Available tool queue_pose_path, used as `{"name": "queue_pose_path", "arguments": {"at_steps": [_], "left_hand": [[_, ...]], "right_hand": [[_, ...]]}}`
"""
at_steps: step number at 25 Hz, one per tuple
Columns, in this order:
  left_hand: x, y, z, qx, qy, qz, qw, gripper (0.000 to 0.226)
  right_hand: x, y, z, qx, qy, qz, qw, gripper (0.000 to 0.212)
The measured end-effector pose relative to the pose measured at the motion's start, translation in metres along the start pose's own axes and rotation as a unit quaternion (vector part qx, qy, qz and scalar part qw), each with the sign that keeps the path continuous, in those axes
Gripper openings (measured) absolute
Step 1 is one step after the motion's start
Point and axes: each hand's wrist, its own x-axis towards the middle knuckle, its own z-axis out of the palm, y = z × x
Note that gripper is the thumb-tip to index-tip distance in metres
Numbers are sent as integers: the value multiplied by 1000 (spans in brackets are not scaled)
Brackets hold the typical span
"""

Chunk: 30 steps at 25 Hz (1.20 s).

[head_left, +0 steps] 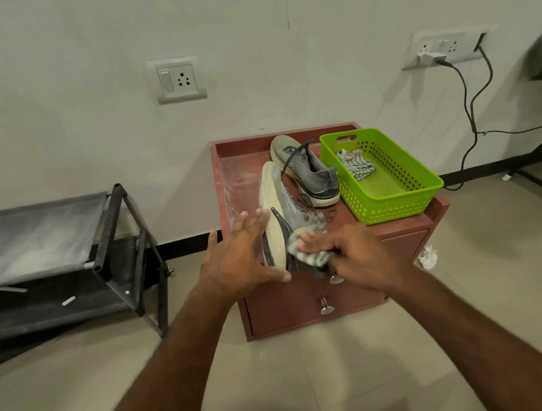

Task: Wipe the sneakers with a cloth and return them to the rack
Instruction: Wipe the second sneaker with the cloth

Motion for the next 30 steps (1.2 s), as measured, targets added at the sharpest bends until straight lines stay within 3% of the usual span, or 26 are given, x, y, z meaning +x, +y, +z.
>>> {"name": "queue_pose_path", "arguments": {"at_steps": [2, 4, 6, 7, 10, 12, 16, 18, 20, 22, 24, 28, 30], "left_hand": [[1, 0, -1, -10, -1, 0, 1000, 127], [3, 0, -2, -17, -6, -3, 1000, 128], [3, -4, -1, -26, -11, -3, 1000, 128], [2, -6, -1, -32, -13, -4, 999, 128], [1, -5, -1, -40, -11, 3, 999, 123], [1, -1, -3, -37, -10, 2, 999, 120], [1, -2, -4, -42, -11, -6, 999, 120], [1, -2, -4, -46, -13, -5, 999, 120], [1, -3, -4, -59, -9, -5, 998, 119], [2, -4, -3, -65, -5, -6, 998, 116], [3, -3, -1, -55, -4, -6, 998, 116], [2, -3, -1, -47, -8, -15, 999, 117], [2, -3, -1, -45, -10, -15, 999, 118]], "right_hand": [[-10, 11, -16, -10, -12, 67, 998, 35], [-12, 18, -25, -49, 81, 120, 988, 43], [-6, 8, -18, -42, 219, 81, 972, 45], [0, -2, -10, 3, 247, 37, 968, 44], [8, -17, 17, 49, 174, -63, 982, 50], [11, -9, 29, 27, 117, -60, 991, 58], [21, 14, 17, -32, 213, 88, 973, 50], [21, 17, 13, -39, 261, 121, 957, 51], [21, 8, 18, 2, 273, 48, 961, 53], [22, -6, 30, 23, 216, -36, 975, 56], [26, 1, 37, 19, 179, -51, 982, 58], [27, 27, 18, 9, 234, 111, 966, 52], [24, 25, 9, 10, 291, 139, 947, 53]]}}
